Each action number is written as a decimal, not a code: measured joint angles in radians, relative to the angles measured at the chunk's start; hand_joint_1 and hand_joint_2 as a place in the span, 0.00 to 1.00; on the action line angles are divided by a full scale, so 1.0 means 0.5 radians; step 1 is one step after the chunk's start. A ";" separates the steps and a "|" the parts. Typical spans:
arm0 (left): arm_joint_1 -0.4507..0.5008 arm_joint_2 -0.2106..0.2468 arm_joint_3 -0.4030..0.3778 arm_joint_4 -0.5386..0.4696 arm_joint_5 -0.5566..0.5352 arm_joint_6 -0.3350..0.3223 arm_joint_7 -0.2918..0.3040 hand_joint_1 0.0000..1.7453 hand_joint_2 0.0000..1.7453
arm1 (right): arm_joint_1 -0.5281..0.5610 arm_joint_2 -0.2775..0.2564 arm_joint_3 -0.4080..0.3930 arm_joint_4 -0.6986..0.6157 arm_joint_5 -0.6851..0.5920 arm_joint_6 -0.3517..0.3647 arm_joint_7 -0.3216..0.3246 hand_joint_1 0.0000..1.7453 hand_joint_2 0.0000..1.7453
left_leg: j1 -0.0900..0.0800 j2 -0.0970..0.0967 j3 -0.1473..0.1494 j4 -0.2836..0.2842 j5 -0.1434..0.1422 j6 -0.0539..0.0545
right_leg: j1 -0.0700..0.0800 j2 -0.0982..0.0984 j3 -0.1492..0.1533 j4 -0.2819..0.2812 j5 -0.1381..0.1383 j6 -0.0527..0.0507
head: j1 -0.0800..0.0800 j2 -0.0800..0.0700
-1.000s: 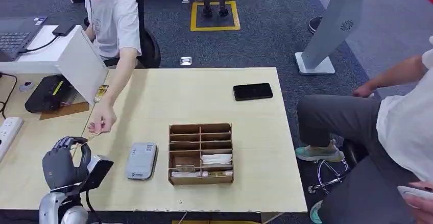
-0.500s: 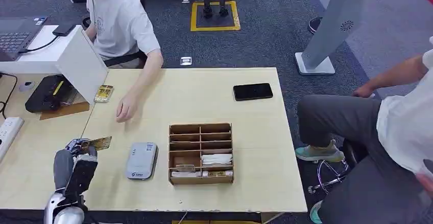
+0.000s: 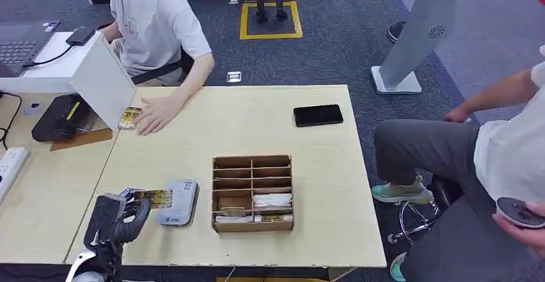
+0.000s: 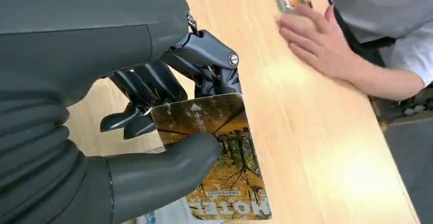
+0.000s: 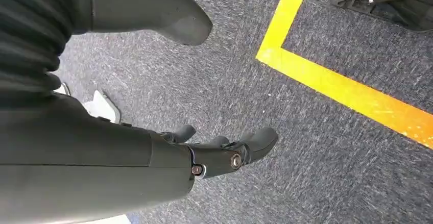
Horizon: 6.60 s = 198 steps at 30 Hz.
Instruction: Pass the card to the sensor for recognition and then transmit it.
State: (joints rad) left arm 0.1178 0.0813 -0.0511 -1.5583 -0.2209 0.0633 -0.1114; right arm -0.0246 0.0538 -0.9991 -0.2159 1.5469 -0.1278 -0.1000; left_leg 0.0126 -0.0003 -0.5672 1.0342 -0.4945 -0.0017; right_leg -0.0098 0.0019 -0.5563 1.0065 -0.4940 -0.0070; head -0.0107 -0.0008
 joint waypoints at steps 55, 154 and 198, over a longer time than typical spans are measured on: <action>-0.130 -0.299 -0.116 0.538 -0.927 0.606 0.159 1.00 1.00 | -0.005 0.024 0.002 0.000 0.003 0.005 0.024 0.00 1.00 | -0.001 -0.002 0.001 0.000 0.000 0.000 | -0.001 -0.002 0.004 0.000 0.000 0.000 | 0.000 0.000; -0.198 0.183 -0.629 -0.309 -1.249 0.540 -0.764 0.00 1.00 | -0.007 -0.004 0.230 0.009 -0.079 0.034 -0.050 0.00 1.00 | -0.002 0.002 -0.003 0.001 0.000 0.003 | -0.003 0.003 -0.003 -0.001 0.004 0.004 | 0.000 0.000; -0.352 0.075 -1.052 0.093 -1.931 0.896 -0.050 0.00 1.00 | -0.016 -0.009 0.181 0.008 -0.026 0.011 -0.013 0.00 1.00 | -0.003 0.002 -0.004 0.001 0.001 0.002 | -0.003 0.003 -0.004 -0.001 0.005 0.004 | 0.000 0.000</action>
State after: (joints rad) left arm -0.0580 0.1186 -0.5772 -1.5118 -1.1864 0.5112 -0.1366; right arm -0.0325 0.0492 -0.9087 -0.2121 1.5339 -0.1225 -0.1064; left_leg 0.0113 0.0005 -0.5691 1.0347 -0.4939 -0.0008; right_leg -0.0113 0.0035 -0.5581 1.0062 -0.4917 -0.0050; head -0.0107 -0.0008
